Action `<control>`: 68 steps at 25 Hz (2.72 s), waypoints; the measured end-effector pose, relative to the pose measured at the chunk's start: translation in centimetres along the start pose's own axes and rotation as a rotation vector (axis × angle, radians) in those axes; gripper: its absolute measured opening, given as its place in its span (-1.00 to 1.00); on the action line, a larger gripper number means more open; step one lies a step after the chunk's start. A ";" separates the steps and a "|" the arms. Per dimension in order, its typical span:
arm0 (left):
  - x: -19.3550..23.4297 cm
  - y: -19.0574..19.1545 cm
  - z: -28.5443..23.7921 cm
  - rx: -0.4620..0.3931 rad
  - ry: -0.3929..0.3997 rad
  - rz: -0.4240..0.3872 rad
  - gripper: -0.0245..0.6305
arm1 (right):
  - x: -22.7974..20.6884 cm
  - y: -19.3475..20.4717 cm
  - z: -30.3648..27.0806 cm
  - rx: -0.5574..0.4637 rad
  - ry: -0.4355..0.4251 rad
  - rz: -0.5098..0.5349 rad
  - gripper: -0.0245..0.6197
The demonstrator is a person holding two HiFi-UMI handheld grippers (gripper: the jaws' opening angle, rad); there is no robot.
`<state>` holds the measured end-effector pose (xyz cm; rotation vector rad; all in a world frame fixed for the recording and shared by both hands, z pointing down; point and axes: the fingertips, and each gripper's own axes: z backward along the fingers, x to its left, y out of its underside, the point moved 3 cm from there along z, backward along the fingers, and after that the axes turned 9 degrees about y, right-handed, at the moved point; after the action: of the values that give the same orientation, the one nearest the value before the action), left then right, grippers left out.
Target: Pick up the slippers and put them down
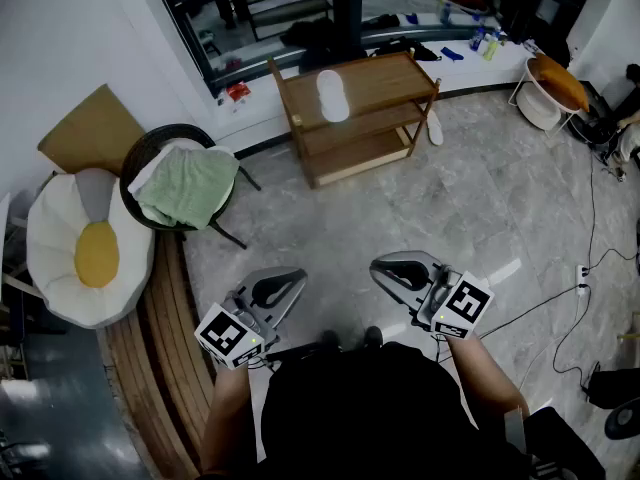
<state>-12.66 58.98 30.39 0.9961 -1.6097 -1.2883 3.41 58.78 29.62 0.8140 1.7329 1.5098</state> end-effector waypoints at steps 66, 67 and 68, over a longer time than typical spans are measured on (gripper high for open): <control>35.3 -1.6 -13.7 -0.006 0.150 0.133 -0.86 | -30.0 0.2 -20.5 -0.007 -0.005 -0.246 -0.48; 36.1 -1.8 -14.4 0.002 0.137 0.134 -0.86 | -31.4 0.6 -20.9 0.004 -0.010 -0.246 -0.48; 37.0 -2.2 -15.2 0.007 0.122 0.136 -0.86 | -32.9 1.0 -21.2 0.018 -0.015 -0.251 -0.48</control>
<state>-11.07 19.20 34.85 0.9347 -1.5615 -1.1094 4.56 20.08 35.61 0.5899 1.7668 1.3184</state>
